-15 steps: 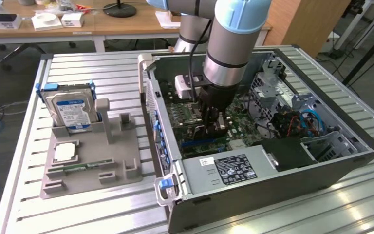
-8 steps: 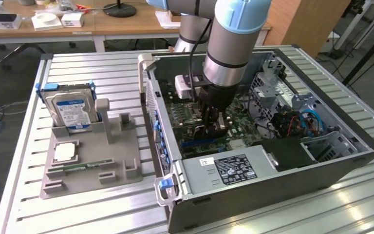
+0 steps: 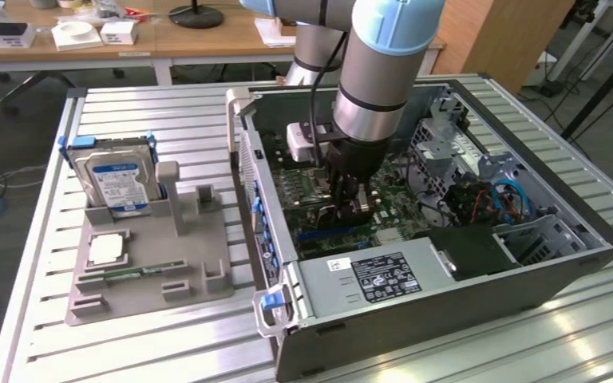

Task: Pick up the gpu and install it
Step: 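Pick up the gpu and move the gpu toward the slot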

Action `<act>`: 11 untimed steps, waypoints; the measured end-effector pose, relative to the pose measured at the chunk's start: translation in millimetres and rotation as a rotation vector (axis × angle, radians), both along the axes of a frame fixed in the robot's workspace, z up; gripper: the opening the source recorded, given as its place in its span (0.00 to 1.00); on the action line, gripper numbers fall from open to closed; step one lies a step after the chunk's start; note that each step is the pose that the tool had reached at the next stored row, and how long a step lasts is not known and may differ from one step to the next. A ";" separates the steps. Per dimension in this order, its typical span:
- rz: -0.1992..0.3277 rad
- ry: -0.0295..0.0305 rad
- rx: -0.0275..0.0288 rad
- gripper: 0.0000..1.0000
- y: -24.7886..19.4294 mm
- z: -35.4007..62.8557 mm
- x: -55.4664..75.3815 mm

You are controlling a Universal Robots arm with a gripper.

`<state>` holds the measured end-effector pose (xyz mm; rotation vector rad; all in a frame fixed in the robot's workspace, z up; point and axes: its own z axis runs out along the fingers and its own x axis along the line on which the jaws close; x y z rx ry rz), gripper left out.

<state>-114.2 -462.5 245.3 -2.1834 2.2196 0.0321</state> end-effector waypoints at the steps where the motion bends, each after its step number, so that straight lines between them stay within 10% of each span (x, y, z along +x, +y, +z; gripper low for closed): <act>1: 0.000 -0.0001 0.0000 0.26 0.0 0.0 0.0; 11: 0.000 0.0000 0.0001 0.26 0.0 -0.4 0.0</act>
